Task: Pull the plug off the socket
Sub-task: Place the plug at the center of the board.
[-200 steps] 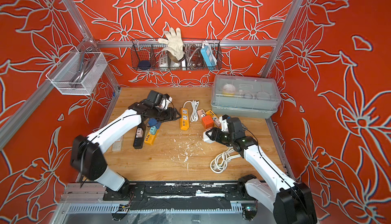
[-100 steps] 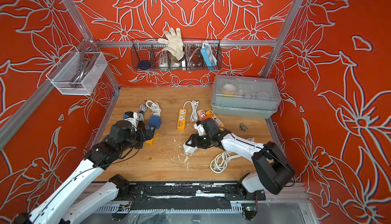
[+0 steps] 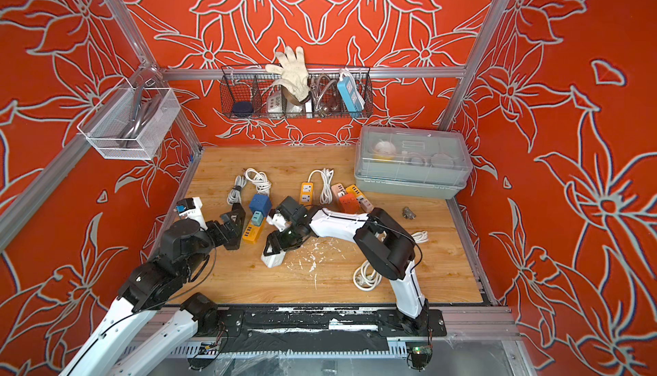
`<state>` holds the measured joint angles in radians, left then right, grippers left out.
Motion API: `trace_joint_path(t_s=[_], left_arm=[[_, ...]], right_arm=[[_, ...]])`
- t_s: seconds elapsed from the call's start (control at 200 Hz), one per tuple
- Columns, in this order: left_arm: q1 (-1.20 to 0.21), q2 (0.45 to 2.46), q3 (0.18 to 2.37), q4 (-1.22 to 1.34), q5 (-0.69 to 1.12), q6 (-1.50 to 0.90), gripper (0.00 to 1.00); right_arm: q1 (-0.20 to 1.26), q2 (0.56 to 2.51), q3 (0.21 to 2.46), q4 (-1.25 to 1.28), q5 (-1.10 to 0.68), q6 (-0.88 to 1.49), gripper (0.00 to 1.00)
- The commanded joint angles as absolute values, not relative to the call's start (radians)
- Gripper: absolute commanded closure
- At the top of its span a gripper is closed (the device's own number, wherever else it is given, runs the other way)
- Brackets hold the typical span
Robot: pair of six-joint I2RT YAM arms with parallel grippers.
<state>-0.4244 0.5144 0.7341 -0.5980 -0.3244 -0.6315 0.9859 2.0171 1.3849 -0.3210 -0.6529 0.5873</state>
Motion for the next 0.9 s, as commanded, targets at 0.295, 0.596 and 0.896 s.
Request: trace_joint_path(t_s=[0.295,0.596,0.896], left_arm=[[-0.421,0.467,0.714,-0.536,-0.291,-0.632,0.02],[-0.421,0.549,0.690,-0.393,-0.153,-0.650,0.02],[-0.420,0.661,0.646,-0.225,0.029,-0.711,0.02]], right_arm=[[1.015,1.964,1.496,-0.606,-0.465,0.369,0.21],[0.968,1.622,1.273,-0.572,-0.235,0.231,0.18],[0.675,1.098,0.845,-0.379,-0.095,0.314,0.15]])
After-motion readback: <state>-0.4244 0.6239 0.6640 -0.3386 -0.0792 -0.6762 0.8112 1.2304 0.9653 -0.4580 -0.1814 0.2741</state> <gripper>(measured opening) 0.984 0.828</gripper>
